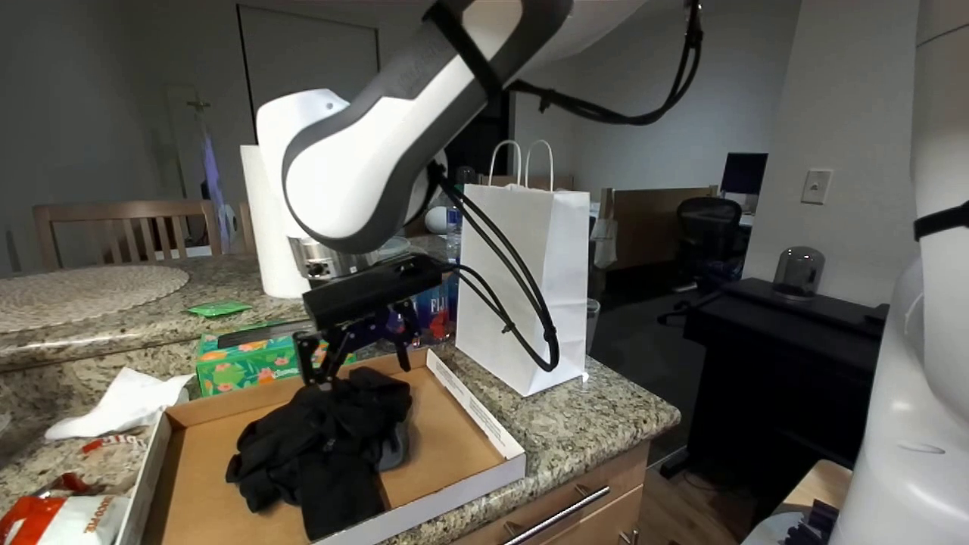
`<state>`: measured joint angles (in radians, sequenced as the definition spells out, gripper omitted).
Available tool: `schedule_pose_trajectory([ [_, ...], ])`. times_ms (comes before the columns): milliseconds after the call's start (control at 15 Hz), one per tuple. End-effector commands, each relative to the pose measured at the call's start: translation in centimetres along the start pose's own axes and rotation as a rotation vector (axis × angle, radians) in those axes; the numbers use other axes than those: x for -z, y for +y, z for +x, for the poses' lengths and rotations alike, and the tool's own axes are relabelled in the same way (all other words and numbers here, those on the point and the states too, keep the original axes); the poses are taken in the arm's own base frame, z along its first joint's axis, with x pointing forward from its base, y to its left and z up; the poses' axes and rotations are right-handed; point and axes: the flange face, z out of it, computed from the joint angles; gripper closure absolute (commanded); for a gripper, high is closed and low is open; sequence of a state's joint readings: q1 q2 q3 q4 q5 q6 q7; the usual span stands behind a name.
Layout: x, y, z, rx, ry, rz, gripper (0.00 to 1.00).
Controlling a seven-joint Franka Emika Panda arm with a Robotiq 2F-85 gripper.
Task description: Put the socks in the white bag
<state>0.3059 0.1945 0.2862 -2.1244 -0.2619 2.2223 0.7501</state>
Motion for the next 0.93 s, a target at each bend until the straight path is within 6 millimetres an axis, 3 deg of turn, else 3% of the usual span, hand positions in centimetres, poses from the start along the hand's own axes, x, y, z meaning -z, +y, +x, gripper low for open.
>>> schedule_pose_trajectory([
  [0,-1.9,-1.7,0.9,0.037,-0.047,0.128,0.00],
  [333,-2.2,-3.8,1.6,0.057,-0.062,0.172,0.00],
  [667,-4.1,-4.0,2.3,0.081,-0.088,0.158,0.00],
  [733,-4.9,-3.9,2.5,0.079,-0.096,0.143,0.17],
  [867,-6.2,-3.7,2.9,0.082,-0.124,0.132,0.33],
])
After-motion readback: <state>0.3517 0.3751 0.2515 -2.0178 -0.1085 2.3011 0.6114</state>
